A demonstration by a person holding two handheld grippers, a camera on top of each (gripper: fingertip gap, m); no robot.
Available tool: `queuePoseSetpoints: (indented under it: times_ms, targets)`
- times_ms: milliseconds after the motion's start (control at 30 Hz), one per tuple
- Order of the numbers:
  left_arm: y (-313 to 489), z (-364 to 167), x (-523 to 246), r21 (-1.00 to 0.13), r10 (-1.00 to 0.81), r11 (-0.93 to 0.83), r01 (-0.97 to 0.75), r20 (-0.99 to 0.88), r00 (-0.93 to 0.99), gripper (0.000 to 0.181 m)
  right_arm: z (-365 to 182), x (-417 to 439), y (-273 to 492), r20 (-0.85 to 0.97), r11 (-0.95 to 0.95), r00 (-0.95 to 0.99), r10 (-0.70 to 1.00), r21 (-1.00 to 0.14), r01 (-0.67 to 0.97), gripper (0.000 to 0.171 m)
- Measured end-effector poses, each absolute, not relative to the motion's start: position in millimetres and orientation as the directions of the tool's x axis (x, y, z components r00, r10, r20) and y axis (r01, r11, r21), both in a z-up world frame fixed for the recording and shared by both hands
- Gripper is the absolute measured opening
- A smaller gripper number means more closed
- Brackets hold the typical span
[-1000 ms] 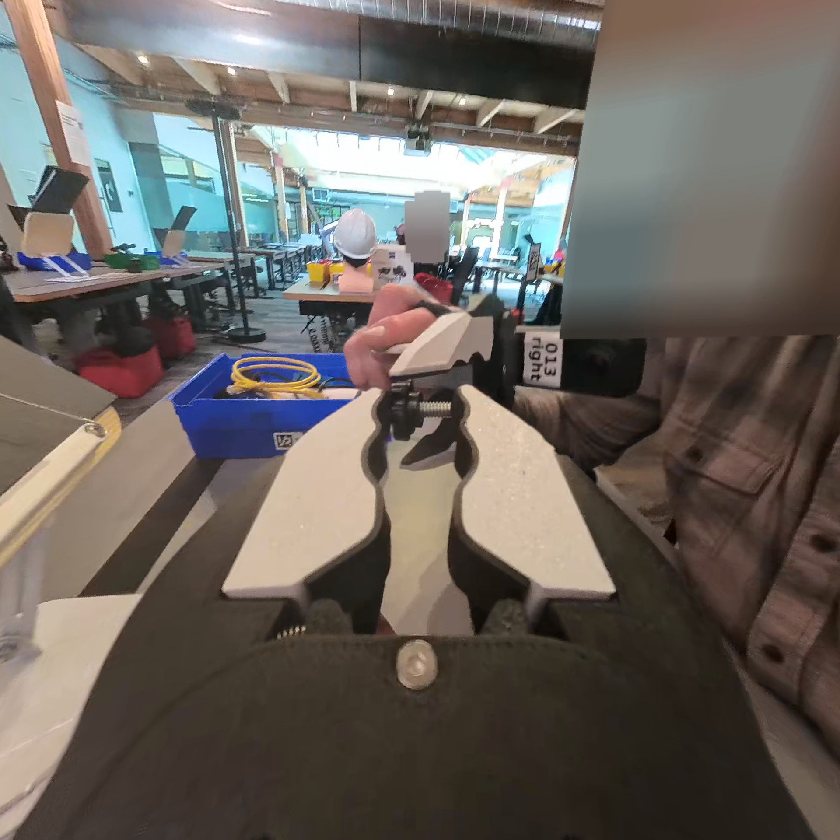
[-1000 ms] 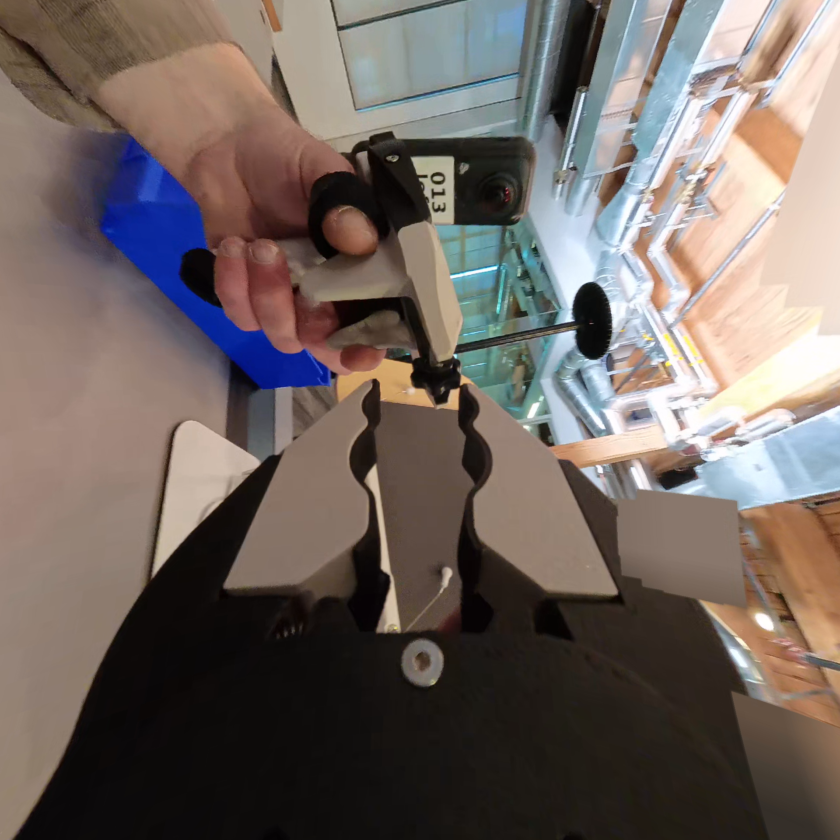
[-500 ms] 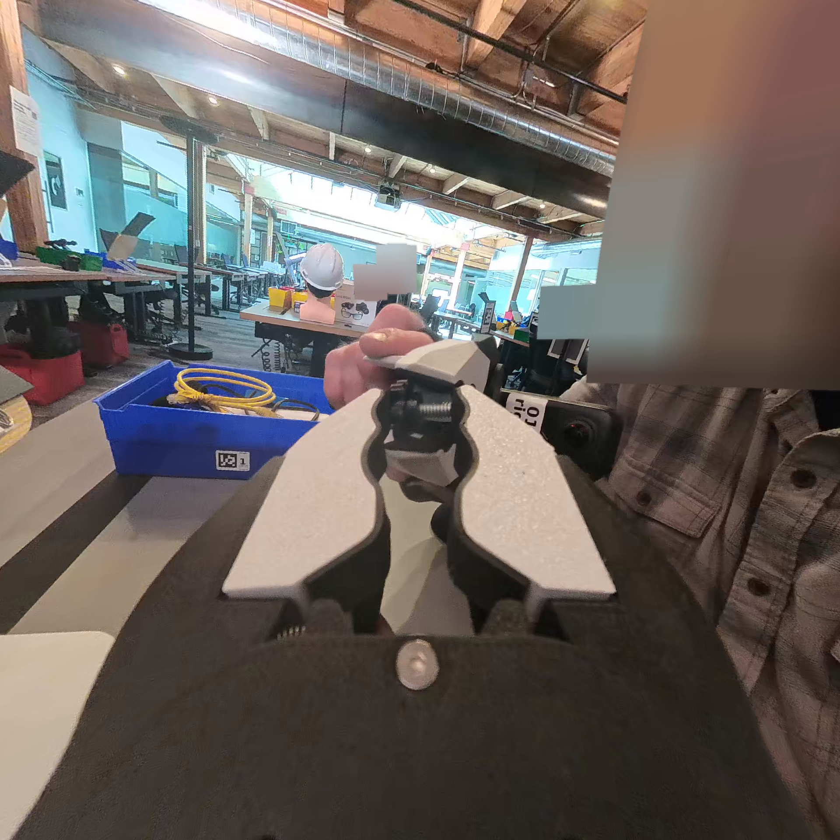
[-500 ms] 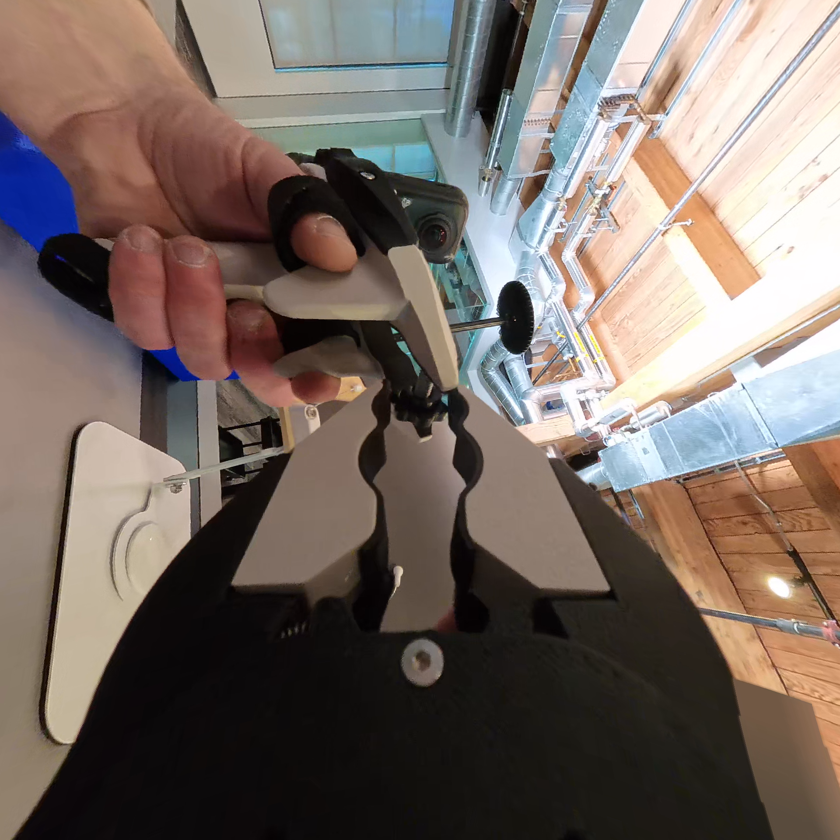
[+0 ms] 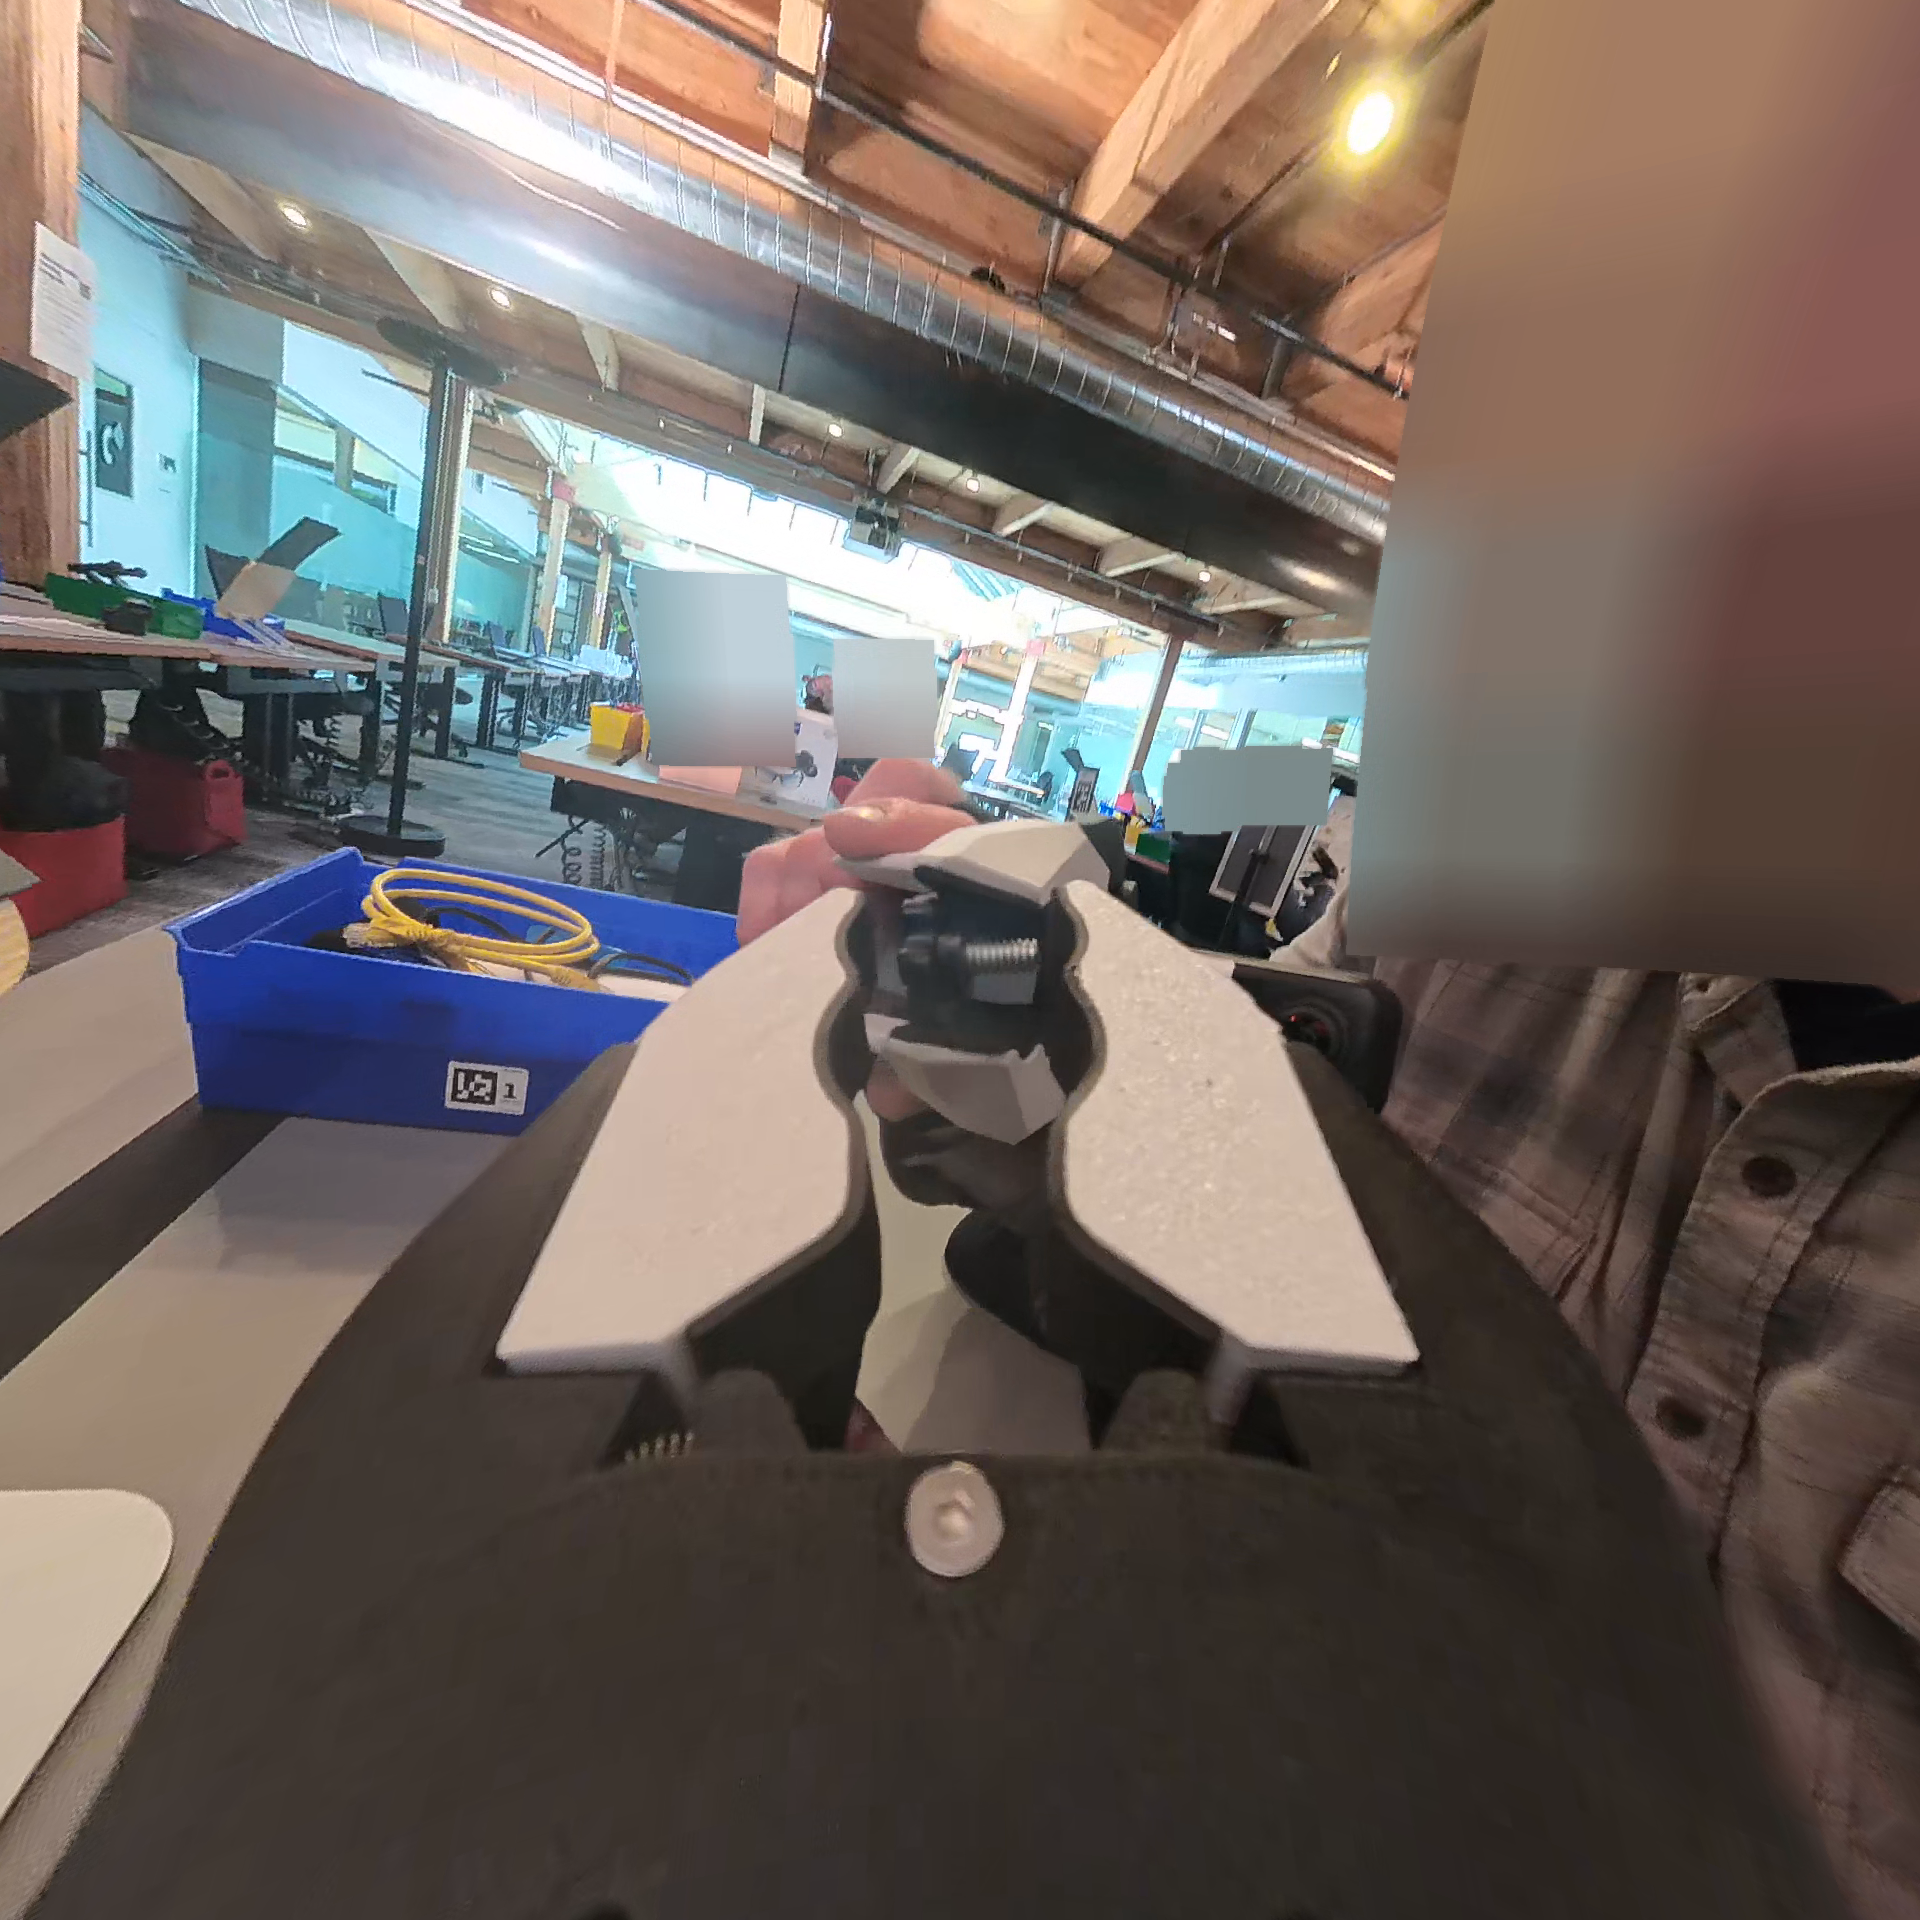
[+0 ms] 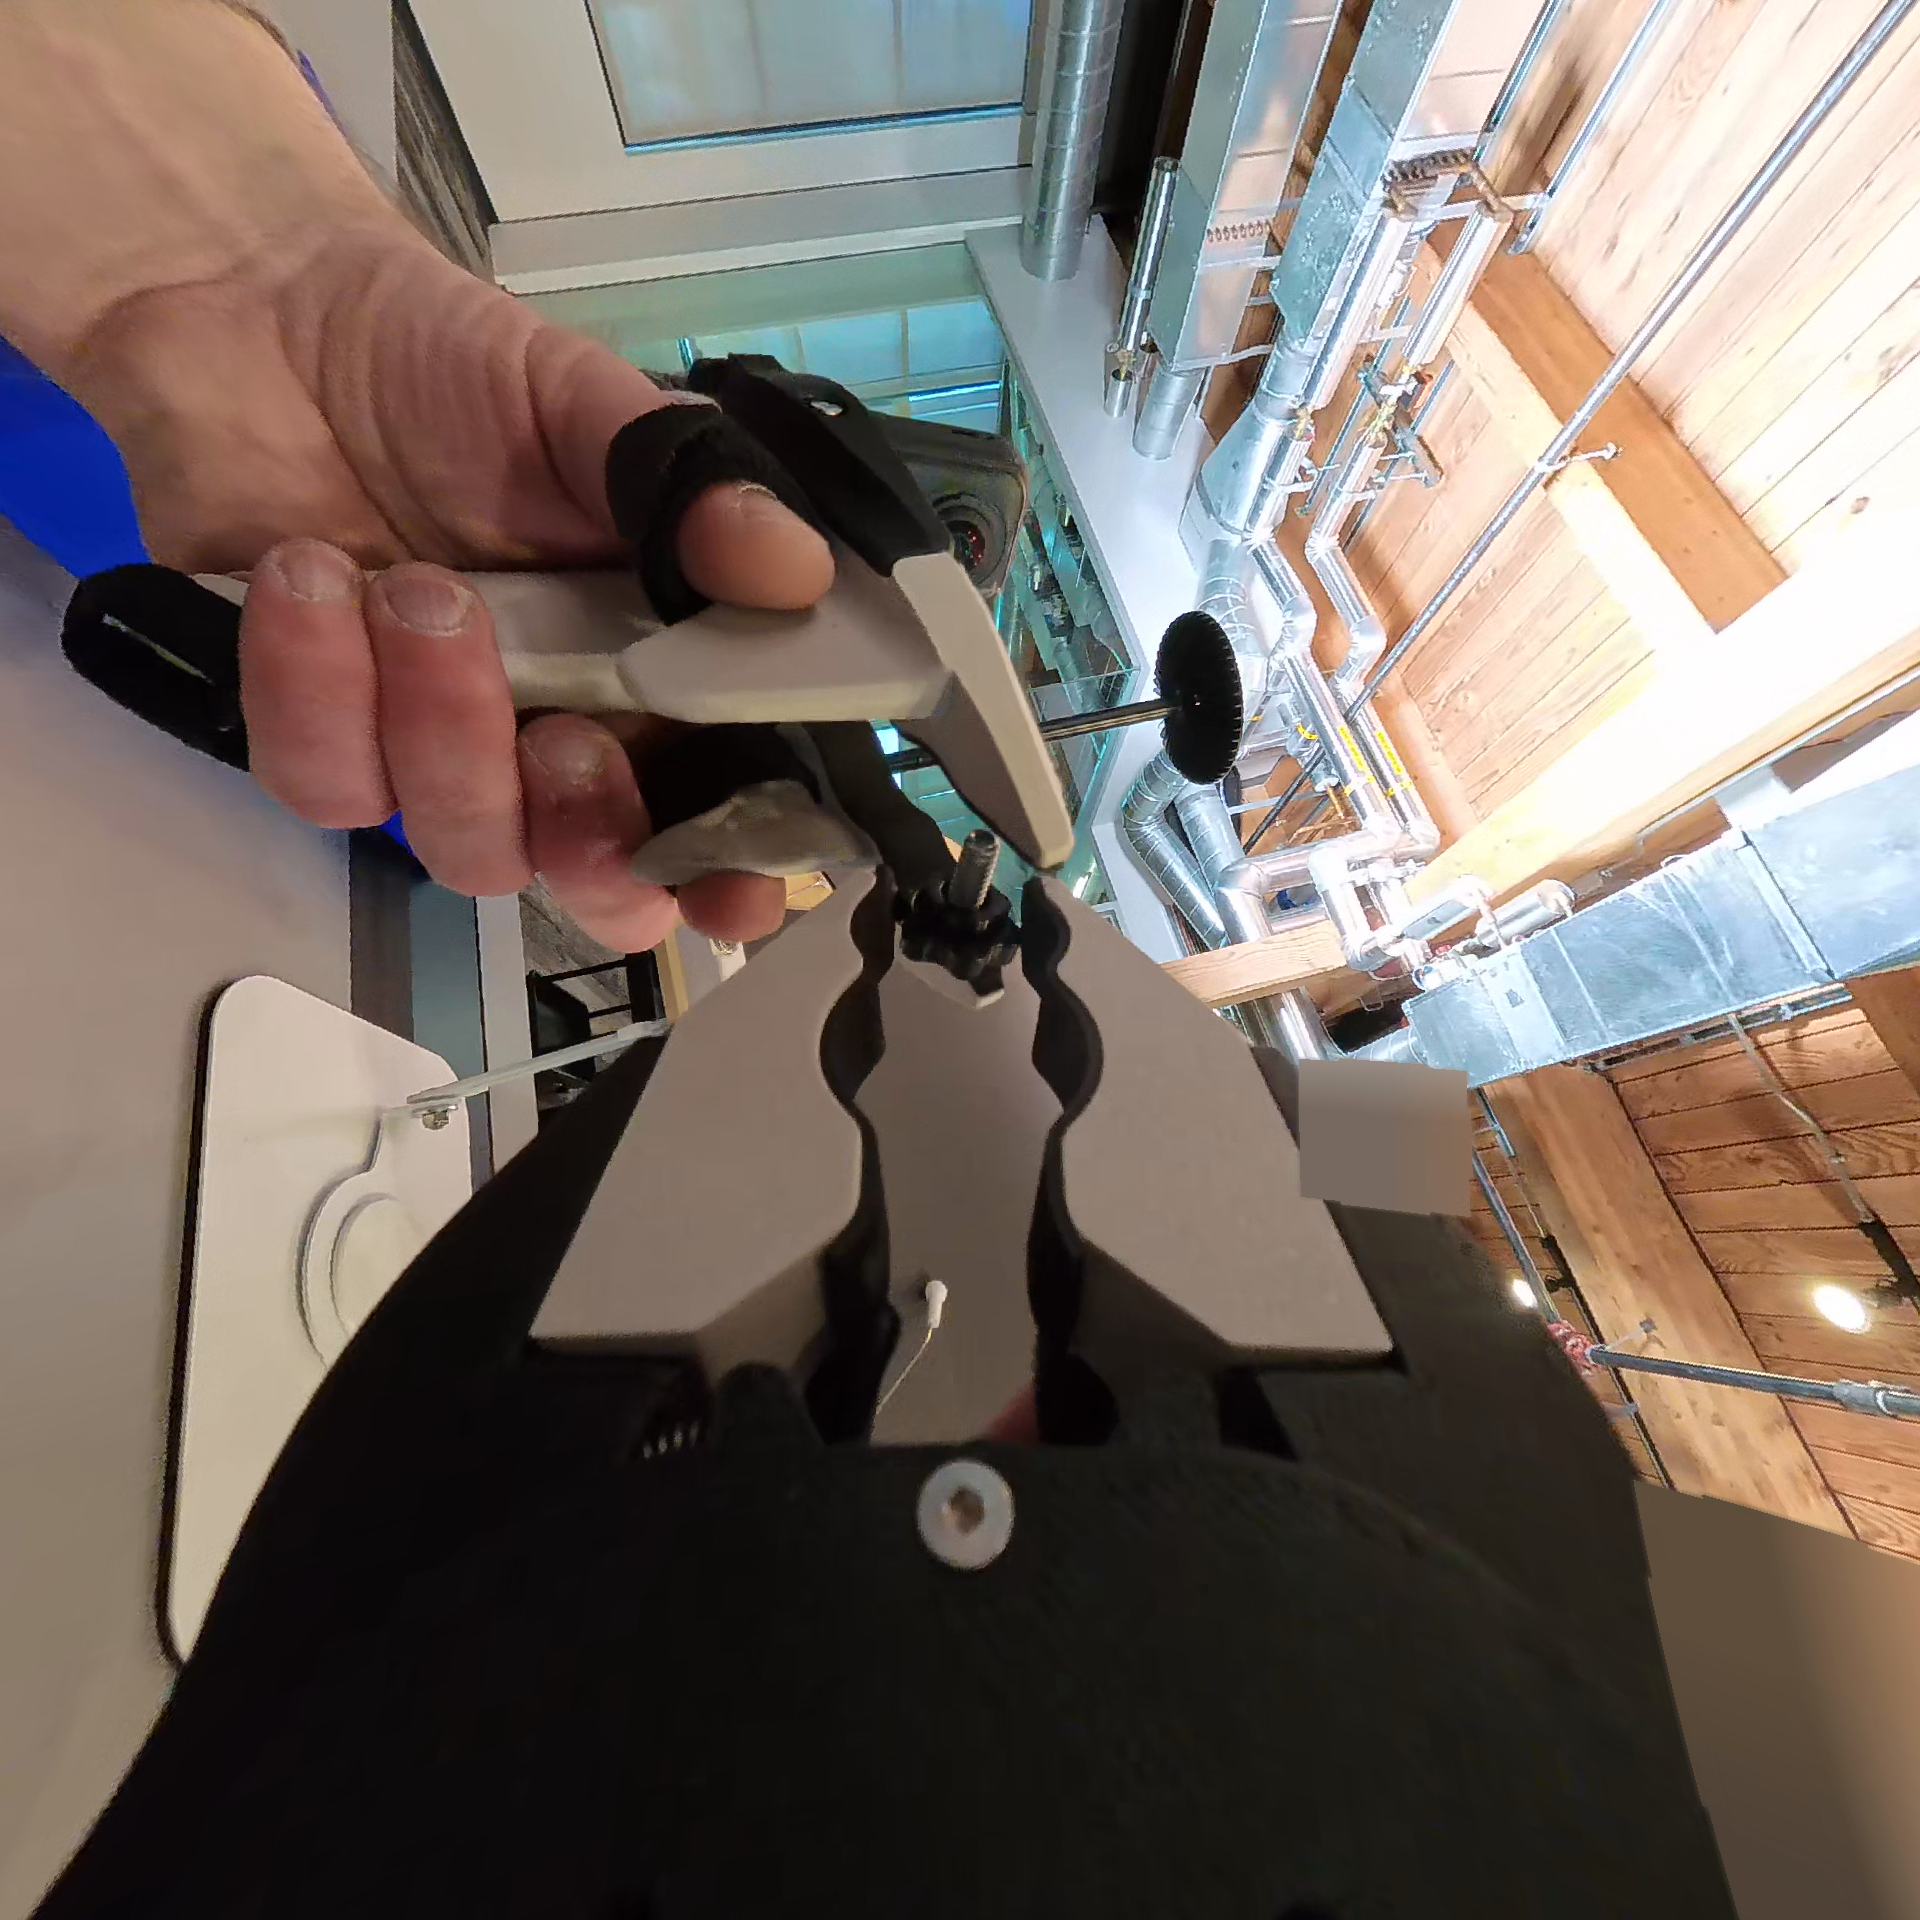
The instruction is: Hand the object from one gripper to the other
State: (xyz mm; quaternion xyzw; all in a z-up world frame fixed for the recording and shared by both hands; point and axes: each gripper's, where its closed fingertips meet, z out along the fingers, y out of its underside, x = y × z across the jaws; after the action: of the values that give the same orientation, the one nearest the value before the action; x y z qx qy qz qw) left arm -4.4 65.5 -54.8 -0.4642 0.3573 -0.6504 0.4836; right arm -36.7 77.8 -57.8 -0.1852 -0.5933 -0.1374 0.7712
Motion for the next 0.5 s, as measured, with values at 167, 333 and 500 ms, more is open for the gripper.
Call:
queuePoseSetpoints:
  times_ms: [167, 333, 500]
  targets:
    - [67, -54, -6, -0.912, -0.962, -0.272, 0.306, 0.256, -0.092, 0.025, -57, -36, 80, 0.965, 0.889, 0.262, 0.016, -0.134, 0.438, 0.021]
    - [71, -52, -8, -0.906, -0.963, -0.267, 0.327, 0.258, -0.073, 0.027, -56, -34, 84, 0.962, 0.883, 0.272, 0.021, -0.145, 0.446, 0.021]
    - [78, -48, -13, -0.908, -0.972, -0.226, 0.354, 0.235, -0.016, 0.031, -53, -31, 88, 0.951, 0.876, 0.304, 0.054, -0.191, 0.443, 0.021]
